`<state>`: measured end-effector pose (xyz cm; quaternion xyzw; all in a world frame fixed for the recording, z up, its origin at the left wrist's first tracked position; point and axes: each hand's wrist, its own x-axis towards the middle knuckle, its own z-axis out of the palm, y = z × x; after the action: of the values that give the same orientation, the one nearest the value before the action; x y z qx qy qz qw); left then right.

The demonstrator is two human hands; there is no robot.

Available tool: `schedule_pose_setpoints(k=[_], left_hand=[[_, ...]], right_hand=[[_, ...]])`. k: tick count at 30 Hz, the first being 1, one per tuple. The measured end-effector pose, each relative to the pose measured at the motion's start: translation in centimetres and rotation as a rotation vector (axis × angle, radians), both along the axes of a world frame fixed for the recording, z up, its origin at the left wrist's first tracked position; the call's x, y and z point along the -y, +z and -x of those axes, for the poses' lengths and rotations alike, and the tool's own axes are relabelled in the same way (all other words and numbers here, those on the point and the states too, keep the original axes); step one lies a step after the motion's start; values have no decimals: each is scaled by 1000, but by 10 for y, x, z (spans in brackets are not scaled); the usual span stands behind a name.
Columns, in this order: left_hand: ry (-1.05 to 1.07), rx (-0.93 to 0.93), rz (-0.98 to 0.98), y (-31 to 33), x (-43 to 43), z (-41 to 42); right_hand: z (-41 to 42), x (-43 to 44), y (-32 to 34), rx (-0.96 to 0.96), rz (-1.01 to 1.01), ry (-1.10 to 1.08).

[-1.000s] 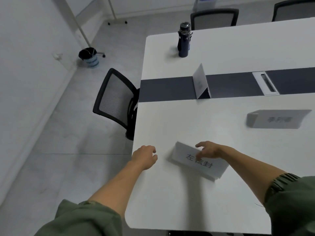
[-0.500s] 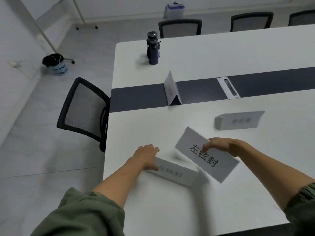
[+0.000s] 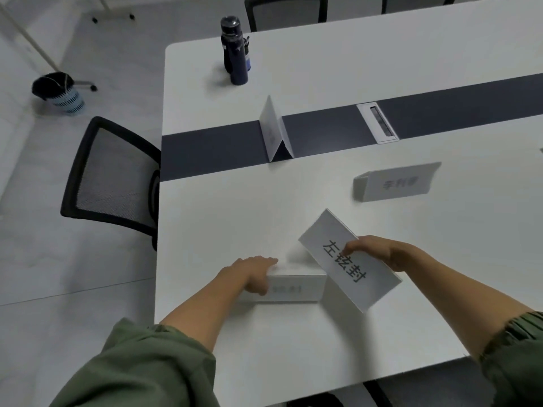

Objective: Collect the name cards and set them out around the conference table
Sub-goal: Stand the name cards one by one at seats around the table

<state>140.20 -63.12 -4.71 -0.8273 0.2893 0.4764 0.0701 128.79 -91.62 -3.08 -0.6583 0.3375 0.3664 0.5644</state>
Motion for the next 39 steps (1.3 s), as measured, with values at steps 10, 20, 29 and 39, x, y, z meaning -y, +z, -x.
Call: schedule_pose_setpoints(k=[10, 20, 29, 39], left_hand=[[177, -98, 105, 24, -6, 7], [694, -127, 390, 111, -99, 16], [1080, 42, 550, 164, -290, 95], [1468, 283, 567, 203, -556, 241]], right_hand=[[-22, -3, 31, 65, 32, 35], [-80, -71, 109, 249, 92, 235], [-96, -268, 154, 392, 116, 523], [-41, -549, 172, 528, 204, 773]])
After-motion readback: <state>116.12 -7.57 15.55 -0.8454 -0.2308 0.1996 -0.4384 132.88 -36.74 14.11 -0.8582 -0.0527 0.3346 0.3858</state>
